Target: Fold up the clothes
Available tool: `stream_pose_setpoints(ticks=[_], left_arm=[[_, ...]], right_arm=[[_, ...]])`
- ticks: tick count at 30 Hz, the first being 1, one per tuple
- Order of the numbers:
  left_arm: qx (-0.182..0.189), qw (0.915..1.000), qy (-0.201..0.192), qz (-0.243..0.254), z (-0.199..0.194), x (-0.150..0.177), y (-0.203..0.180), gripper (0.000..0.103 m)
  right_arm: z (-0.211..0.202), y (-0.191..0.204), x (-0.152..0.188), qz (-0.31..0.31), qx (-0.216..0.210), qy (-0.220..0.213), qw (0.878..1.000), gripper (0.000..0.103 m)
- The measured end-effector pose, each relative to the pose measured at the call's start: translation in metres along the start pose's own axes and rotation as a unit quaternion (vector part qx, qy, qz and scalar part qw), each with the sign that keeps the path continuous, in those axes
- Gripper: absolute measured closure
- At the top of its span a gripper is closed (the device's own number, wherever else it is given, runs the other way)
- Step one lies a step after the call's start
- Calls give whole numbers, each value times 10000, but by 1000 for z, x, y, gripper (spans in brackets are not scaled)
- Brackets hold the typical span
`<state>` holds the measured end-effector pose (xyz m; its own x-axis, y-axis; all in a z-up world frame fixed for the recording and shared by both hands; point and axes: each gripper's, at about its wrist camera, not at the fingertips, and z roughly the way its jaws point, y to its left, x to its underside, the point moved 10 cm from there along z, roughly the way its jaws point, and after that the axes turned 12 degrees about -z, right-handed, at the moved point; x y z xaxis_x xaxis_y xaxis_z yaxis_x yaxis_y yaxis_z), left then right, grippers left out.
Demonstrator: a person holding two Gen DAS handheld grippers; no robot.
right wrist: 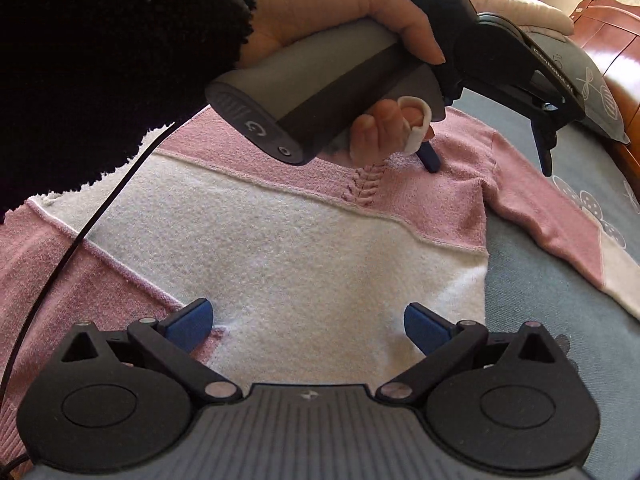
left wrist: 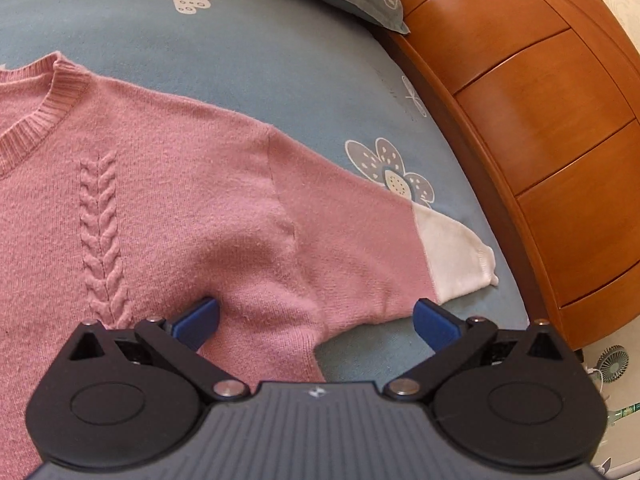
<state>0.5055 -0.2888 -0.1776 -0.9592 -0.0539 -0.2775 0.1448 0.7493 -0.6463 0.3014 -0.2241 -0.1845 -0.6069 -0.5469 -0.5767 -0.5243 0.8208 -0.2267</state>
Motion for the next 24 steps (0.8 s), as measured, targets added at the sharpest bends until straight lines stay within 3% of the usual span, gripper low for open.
stream_pose_setpoints(ticks=[5, 9, 16, 20, 24], left_arm=[[121, 9994, 272, 175, -29, 20, -8, 1], [-80, 9985, 544, 20, -18, 39, 9, 1], [-559, 9974, 453, 37, -24, 32, 11, 1], [-950, 9949, 150, 308, -63, 36, 15, 1], [-1169, 9928, -248, 108, -116, 42, 36, 1]], right_arm=[[-5, 1, 1, -19, 29, 29, 10000, 0], [-4, -1, 0, -45, 59, 52, 10000, 0], [-3, 0, 0, -15, -11, 87, 10000, 0], [-3, 0, 1, 22, -67, 109, 9999, 0], [-4, 1, 1, 59, -123, 132, 9998, 0]])
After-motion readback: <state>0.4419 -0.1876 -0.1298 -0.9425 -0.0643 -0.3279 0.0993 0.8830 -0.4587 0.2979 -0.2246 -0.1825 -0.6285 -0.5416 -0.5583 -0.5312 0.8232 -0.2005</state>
